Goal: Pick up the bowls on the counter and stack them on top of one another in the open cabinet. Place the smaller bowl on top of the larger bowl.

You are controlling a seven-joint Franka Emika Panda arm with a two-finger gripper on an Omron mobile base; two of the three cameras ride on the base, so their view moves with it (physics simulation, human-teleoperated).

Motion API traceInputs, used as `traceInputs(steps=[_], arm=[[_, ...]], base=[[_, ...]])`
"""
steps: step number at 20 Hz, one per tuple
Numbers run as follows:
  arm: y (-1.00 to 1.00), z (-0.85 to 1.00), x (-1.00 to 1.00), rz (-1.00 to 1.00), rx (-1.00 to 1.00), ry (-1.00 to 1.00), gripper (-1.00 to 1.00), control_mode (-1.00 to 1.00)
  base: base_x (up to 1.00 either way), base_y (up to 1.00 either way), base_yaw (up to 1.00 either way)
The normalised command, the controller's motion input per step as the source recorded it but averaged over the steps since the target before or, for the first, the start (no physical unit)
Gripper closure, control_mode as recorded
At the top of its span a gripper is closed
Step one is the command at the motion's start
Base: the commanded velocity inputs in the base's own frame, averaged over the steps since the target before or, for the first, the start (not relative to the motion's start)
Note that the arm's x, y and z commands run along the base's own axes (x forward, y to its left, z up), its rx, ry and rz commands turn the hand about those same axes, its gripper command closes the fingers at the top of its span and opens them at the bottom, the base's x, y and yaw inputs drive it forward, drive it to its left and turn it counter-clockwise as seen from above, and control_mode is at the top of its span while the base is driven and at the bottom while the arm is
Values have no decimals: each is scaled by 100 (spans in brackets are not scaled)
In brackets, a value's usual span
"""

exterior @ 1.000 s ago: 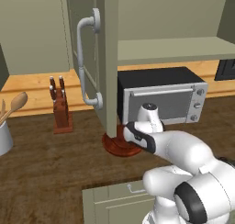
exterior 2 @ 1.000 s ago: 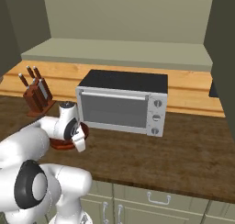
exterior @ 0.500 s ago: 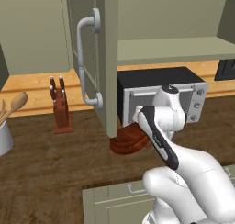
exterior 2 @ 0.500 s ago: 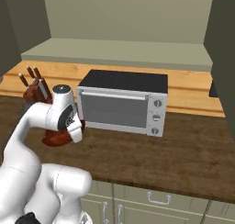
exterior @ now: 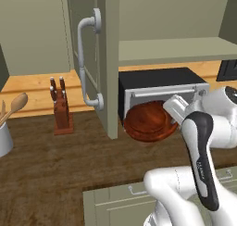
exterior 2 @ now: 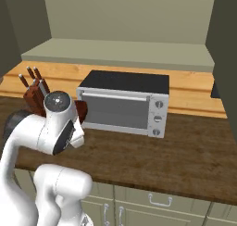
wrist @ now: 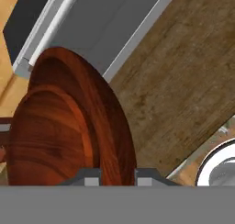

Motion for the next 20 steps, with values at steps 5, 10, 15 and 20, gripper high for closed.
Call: traceInputs(steps=[5,10,15,20], arm=[[-22,100,-59,-6,14,-36,100,-100],[-9,100,-2,-7,4,-28,100,-100],[-11,100,58,-16,7,-17,100,-100],[-23,100,84,-11,12,-6,100,-100]], base=[[0,0,0],[0,0,0],[0,0,0],[0,0,0]])
